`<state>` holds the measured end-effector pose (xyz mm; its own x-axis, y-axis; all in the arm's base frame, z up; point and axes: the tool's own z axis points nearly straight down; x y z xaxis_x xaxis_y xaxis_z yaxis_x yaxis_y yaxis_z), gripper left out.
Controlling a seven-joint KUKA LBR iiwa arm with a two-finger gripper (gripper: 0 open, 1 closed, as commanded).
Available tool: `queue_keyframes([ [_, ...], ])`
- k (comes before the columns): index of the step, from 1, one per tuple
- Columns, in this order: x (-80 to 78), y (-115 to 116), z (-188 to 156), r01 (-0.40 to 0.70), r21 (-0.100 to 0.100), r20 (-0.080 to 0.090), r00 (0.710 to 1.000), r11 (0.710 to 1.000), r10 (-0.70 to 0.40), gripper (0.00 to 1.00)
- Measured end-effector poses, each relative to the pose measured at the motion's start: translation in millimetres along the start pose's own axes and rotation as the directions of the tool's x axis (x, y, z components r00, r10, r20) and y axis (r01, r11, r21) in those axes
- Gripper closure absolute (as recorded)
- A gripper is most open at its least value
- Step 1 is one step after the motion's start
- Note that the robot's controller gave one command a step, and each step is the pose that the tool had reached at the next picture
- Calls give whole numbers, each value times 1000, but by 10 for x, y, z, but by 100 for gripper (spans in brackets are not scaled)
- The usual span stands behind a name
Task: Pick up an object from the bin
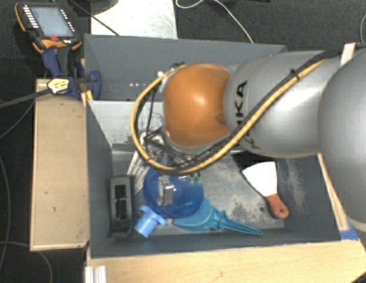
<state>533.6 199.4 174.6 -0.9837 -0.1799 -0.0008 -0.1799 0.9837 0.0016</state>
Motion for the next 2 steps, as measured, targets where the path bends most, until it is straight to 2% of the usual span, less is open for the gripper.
queue_keyframes([
  [1, 8, 110, 174, 295, 1, 5, 955, 955, -295, 0],
  [2, -232, 265, 907, 166, 4, 7, 986, 986, -166, 0],
])
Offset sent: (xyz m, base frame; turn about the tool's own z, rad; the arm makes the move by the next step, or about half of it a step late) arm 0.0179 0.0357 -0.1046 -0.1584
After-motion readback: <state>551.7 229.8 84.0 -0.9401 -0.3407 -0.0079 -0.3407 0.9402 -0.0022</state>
